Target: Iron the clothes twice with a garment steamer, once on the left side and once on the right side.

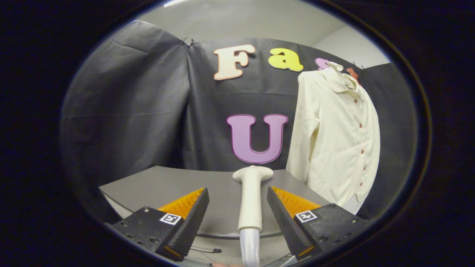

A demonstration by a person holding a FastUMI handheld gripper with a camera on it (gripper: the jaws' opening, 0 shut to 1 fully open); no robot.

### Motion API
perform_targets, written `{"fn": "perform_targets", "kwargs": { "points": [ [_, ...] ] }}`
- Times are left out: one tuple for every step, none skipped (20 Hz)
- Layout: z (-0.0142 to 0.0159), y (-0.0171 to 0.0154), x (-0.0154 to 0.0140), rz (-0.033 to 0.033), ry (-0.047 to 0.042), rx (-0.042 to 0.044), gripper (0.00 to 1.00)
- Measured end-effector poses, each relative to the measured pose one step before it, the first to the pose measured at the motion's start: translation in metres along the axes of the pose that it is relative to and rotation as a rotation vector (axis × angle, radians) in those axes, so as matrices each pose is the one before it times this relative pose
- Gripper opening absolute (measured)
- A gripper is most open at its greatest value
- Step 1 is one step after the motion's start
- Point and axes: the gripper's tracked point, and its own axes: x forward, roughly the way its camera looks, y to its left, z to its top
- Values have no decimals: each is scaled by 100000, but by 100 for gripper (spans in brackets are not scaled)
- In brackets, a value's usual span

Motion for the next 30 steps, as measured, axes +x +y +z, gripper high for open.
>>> {"fn": "perform_targets", "kwargs": {
  "points": [
    [-440, -303, 709, -1035, 1692, -1321, 96],
    [-382, -345, 661, -1176, 1271, -320, 96],
    [-357, 13, 474, 97, 990, 1283, 93],
    [-357, 258, 665, 1352, 2180, 2074, 90],
    [-284, 394, 625, 2054, 1692, 1617, 86],
    [-226, 76, 499, 292, 1874, 1421, 84],
    [-157, -387, 106, -772, 1121, 930, 82],
    [-163, -172, 216, -568, 1416, 179, 75],
    [-186, -190, 130, -685, 1379, 172, 68],
    [-199, -213, 166, -770, 1072, 751, 61],
    [-370, 1, 21, -730, 712, 614, 57],
    [156, 51, 404, 492, -687, -114, 53],
    [-30, 47, -570, 280, 1103, -1264, 49],
    [234, 58, -15, 653, -853, -776, 45],
    [-77, 162, 125, 1305, 390, -1024, 42],
    [43, 157, -101, 2069, 191, -370, 38],
    [124, 119, -131, 1389, -919, 1239, 34],
    [420, 58, -198, 1681, -1400, 1251, 33],
    [351, 212, -266, 1846, -647, 585, 32],
    [507, 42, -414, 1510, -1205, 729, 32],
    [618, 41, -457, 1298, -1993, 638, 32],
    [614, -161, -638, 821, -1323, 297, 32],
    [696, -175, -578, 740, -2285, -643, 31],
    [859, -667, -699, 333, -2956, -333, 31],
    [866, -834, -836, -373, -3153, 1083, 31],
    [1169, -978, -713, -641, -3951, 1997, 30],
    [1007, -1046, -675, -338, -2755, 1066, 30],
    [1012, -1274, -546, -634, -2278, 419, 30],
    [823, -1359, -555, -1089, -1780, -463, 30],
    [880, -1520, -363, -1457, -2400, -884, 30]
  ]
}}
